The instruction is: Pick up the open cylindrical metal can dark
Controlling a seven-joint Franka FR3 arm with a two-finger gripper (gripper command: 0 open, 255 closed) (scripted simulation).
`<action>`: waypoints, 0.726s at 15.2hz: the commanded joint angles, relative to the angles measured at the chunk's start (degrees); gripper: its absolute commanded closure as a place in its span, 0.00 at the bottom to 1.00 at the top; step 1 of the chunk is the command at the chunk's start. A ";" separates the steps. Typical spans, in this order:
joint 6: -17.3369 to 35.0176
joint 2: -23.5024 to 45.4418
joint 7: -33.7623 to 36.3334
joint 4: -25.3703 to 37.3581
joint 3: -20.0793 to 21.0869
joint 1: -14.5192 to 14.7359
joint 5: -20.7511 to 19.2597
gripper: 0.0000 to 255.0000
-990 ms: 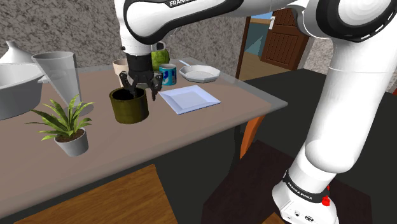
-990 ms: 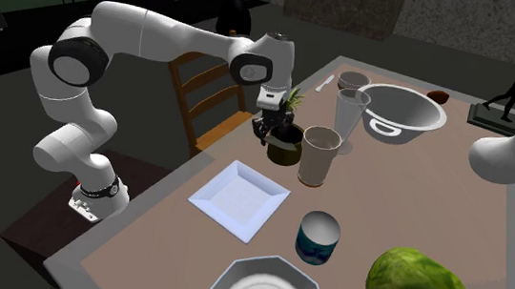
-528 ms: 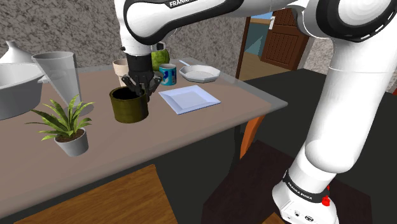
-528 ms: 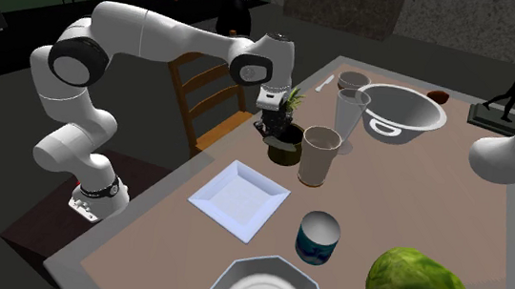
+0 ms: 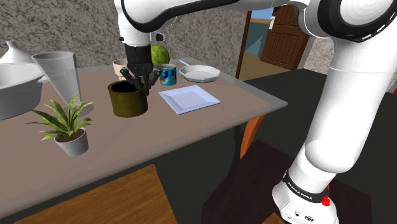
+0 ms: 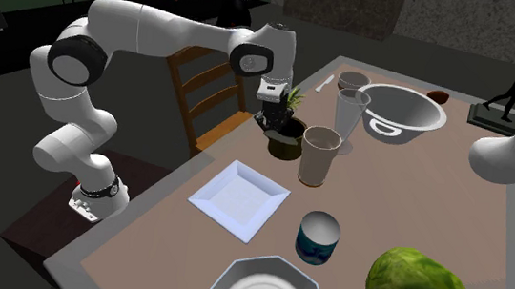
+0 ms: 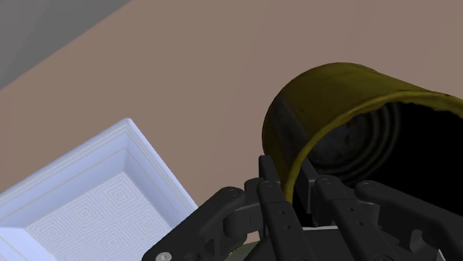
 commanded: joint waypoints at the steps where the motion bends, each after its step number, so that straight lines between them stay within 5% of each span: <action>1: -1.54 0.00 0.00 1.57 0.07 0.12 0.02 1.00; 11: -7.99 0.50 -0.16 8.46 0.27 0.57 -0.13 1.00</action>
